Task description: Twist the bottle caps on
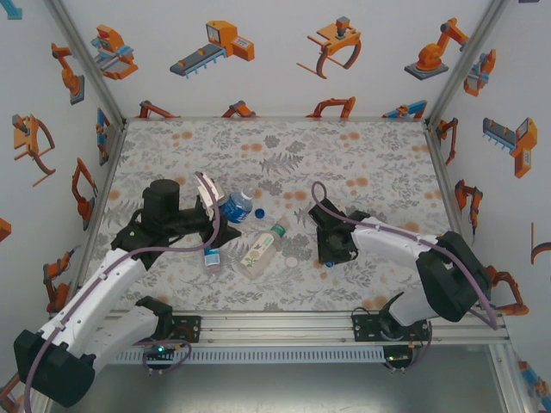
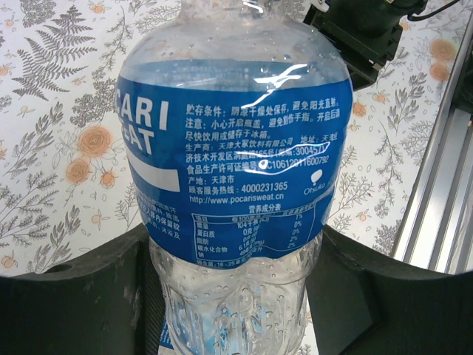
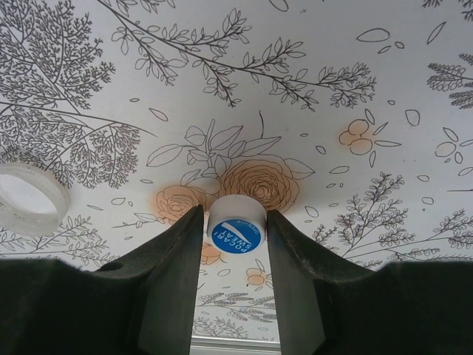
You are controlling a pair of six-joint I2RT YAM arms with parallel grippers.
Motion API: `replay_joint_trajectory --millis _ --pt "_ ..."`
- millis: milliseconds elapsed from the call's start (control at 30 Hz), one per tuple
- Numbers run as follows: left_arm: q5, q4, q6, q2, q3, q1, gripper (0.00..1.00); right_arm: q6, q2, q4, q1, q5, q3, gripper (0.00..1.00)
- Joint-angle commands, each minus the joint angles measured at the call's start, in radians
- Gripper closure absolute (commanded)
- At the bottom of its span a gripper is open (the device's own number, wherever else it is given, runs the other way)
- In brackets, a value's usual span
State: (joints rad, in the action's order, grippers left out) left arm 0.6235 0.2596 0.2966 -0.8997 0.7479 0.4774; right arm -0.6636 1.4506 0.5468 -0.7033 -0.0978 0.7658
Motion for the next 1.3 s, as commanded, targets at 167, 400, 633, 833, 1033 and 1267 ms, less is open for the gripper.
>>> replay_joint_trajectory --millis 167,400,633,833,1033,1267 --pt "0.009 0.001 0.021 -0.002 0.022 0.003 0.98 -0.025 -0.020 0.048 -0.013 0.005 0.024 0.58" --pt "0.009 0.002 0.021 -0.001 0.022 0.003 0.98 -0.027 -0.025 0.048 -0.017 -0.007 0.026 0.59" --pt "0.010 0.004 0.021 -0.002 0.022 0.003 0.98 -0.023 -0.030 0.044 -0.018 -0.024 0.029 0.60" --pt "0.010 0.006 0.023 -0.002 0.022 0.003 0.98 -0.021 -0.021 0.036 -0.018 -0.014 0.029 0.63" --pt "0.009 0.006 0.024 -0.005 0.022 0.003 0.98 -0.022 -0.039 0.044 -0.018 -0.015 0.030 0.72" --pt "-0.001 0.046 0.076 -0.016 0.031 0.033 0.99 0.061 -0.148 0.053 -0.018 -0.004 0.057 0.82"
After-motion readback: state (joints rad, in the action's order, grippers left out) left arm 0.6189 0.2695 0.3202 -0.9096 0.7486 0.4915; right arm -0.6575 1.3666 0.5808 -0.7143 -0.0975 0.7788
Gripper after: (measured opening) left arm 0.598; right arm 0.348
